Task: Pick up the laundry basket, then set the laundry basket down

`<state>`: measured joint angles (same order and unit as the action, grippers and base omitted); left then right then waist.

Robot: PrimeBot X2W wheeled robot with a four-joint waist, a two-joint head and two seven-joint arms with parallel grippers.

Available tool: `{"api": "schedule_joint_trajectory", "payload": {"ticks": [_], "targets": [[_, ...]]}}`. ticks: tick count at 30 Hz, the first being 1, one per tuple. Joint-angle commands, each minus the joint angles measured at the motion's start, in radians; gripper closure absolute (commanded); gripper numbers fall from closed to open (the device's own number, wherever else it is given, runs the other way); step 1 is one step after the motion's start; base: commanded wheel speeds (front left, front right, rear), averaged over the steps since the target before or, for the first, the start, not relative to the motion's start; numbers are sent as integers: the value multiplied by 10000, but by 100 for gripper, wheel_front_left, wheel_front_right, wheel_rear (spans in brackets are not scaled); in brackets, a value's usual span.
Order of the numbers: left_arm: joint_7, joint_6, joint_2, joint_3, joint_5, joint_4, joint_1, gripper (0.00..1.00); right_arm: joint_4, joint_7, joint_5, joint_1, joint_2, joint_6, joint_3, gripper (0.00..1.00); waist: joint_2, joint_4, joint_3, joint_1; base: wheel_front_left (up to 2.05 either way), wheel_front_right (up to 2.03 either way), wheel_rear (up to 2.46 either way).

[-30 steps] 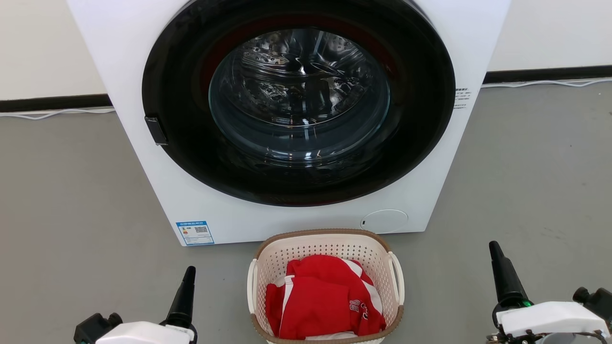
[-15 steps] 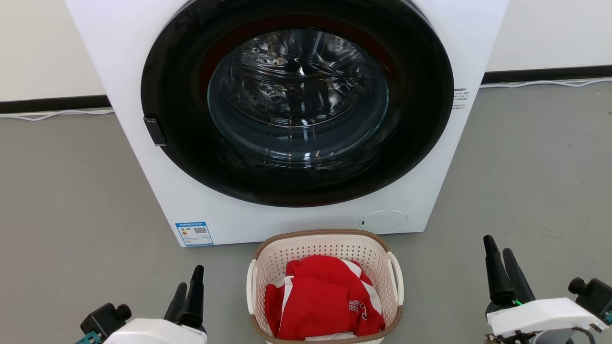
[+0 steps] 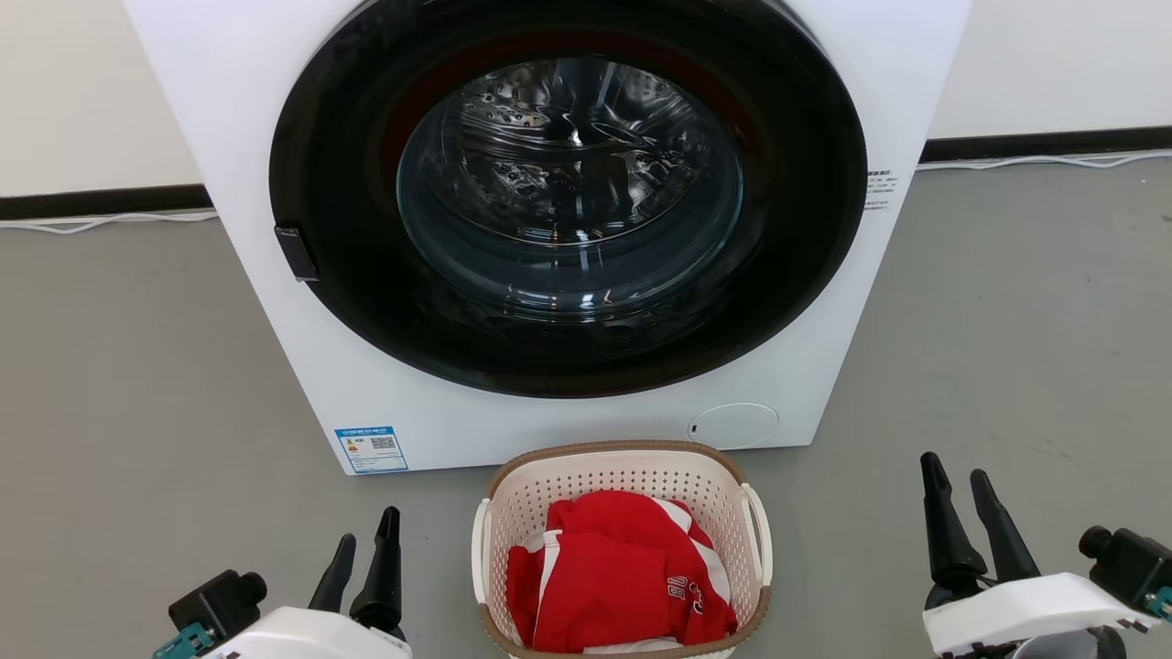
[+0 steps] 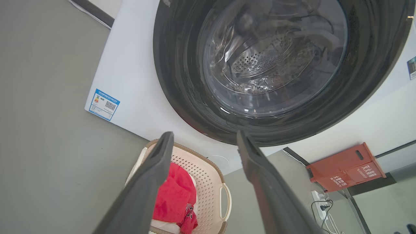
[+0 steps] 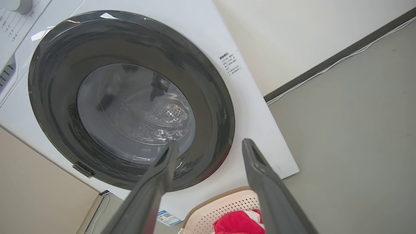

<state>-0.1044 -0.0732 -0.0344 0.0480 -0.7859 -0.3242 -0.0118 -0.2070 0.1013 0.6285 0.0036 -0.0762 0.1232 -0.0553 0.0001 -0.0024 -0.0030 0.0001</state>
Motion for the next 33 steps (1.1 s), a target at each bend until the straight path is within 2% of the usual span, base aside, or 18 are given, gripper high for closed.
{"api": "schedule_joint_trajectory", "payload": {"ticks": [1, 33], "targets": [[-140, 70, -89, -122, 329, 242, -572, 0, 286, 192, -361, -136, -153, 46, 189, 0, -1, -4, 0, 0, 0, 0, 0], [-1094, 189, -135, 291, 4039, -33, -754, 0, 260, 1131, -4124, -84, -485, 65, 554, 0, -1, 65, -9, 0, 0, 0, 0]]}}
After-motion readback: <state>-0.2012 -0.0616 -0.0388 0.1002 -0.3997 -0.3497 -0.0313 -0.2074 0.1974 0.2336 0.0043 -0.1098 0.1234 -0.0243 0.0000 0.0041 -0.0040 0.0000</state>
